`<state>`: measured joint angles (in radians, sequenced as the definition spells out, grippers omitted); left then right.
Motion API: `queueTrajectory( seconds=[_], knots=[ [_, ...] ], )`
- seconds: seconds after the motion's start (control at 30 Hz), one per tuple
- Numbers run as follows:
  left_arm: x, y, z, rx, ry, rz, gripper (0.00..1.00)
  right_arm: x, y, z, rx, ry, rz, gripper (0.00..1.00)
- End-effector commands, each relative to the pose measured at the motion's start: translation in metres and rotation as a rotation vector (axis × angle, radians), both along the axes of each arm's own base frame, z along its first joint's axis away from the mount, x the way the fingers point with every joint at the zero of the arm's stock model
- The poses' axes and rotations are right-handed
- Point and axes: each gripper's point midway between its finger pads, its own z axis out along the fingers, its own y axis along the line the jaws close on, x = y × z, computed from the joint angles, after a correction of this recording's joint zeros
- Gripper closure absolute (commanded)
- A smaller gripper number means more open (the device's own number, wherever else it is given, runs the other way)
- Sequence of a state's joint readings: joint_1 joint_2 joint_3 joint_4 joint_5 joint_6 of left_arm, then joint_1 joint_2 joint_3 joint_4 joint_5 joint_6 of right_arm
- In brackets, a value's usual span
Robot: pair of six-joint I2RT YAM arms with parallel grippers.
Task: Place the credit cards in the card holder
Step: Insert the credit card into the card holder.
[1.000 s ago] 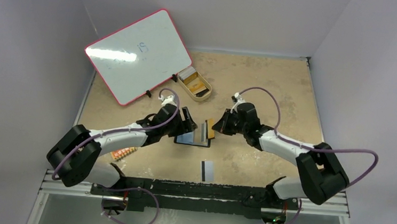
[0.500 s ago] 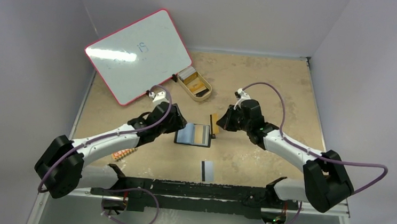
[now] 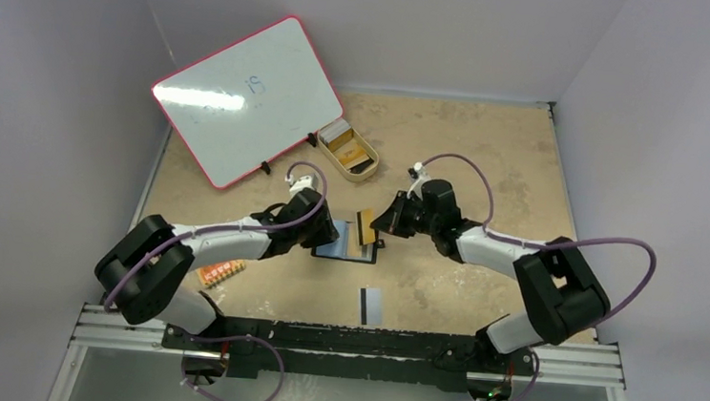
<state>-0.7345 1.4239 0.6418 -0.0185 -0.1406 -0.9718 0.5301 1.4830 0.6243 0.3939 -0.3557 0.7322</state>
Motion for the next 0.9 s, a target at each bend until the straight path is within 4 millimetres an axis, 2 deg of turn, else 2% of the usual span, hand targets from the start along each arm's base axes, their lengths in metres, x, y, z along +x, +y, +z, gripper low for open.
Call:
queueTrajectory(
  seconds=[0.0, 0.13, 0.3, 0.5, 0.63, 0.87],
  knots=[
    [0.000, 0.020, -0.016, 0.120, 0.019, 0.043, 0.64, 0.000, 0.016, 0.004, 0.086, 0.005, 0.041, 1.00],
    [-0.005, 0.039, -0.018, 0.182, 0.050, 0.105, 0.65, -0.004, 0.022, -0.004, 0.106, 0.034, 0.055, 1.00],
    [-0.005, 0.041, 0.001, 0.175, 0.037, 0.124, 0.65, -0.010, 0.026, -0.012, 0.115, 0.066, 0.068, 1.00],
    [-0.004, 0.049, 0.020, 0.172, 0.011, 0.155, 0.53, -0.015, 0.028, -0.012, 0.157, 0.097, 0.068, 1.00],
    [-0.006, 0.054, 0.011, 0.170, 0.030, 0.155, 0.51, -0.016, 0.030, -0.015, 0.168, 0.123, 0.068, 1.00],
    [-0.010, 0.044, -0.003, 0.099, 0.052, 0.109, 0.49, -0.016, 0.032, -0.023, 0.163, 0.150, 0.058, 1.00]
  ],
)
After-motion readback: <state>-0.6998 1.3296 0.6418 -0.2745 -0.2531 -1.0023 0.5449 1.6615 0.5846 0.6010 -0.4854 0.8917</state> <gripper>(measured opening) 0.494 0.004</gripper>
